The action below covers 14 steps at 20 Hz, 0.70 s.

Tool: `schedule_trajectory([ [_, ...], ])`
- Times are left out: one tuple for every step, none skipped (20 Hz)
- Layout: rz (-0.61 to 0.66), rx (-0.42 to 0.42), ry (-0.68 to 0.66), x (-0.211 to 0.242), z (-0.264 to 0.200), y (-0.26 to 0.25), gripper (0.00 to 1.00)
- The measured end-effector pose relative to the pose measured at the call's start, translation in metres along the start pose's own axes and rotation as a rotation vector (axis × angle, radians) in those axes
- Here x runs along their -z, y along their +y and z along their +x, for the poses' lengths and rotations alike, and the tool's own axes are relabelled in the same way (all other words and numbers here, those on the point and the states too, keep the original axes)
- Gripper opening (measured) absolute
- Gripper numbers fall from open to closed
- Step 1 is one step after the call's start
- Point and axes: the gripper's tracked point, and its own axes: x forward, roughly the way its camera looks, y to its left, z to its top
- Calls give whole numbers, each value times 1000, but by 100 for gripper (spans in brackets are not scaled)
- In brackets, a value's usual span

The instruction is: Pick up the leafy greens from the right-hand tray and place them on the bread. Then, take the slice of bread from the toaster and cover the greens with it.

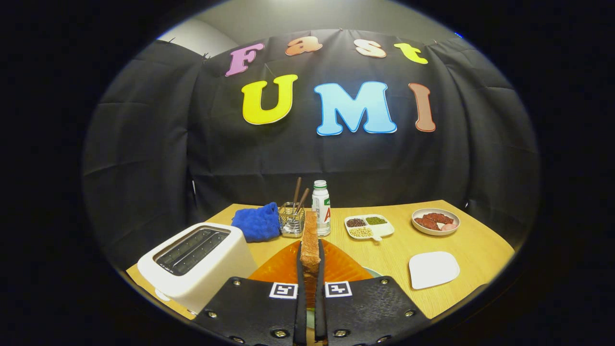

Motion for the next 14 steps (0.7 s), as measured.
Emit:
schedule_trajectory([
  [-1, -5, -3, 1, -1, -2, 7],
  [-3, -12, 0, 4, -2, -3, 6],
  [-1, -28, 6, 8, -2, -3, 7],
  [2, -46, 16, 12, -3, -2, 7],
  [2, -59, 24, 17, -2, -3, 7],
  [-2, -67, 31, 20, -1, -3, 7],
  [-11, -66, 45, 26, 1, -6, 7],
  [-11, -70, 47, 28, 4, -5, 7],
  [-6, -80, 53, 32, 6, -2, 7],
  [-1, -92, 63, 36, 8, 1, 7],
  [5, -110, 73, 40, 9, 5, 7],
  [9, -123, 80, 43, 11, 8, 7],
  [11, -131, 86, 47, 12, 10, 7],
  [9, -138, 91, 49, 14, 12, 7],
])
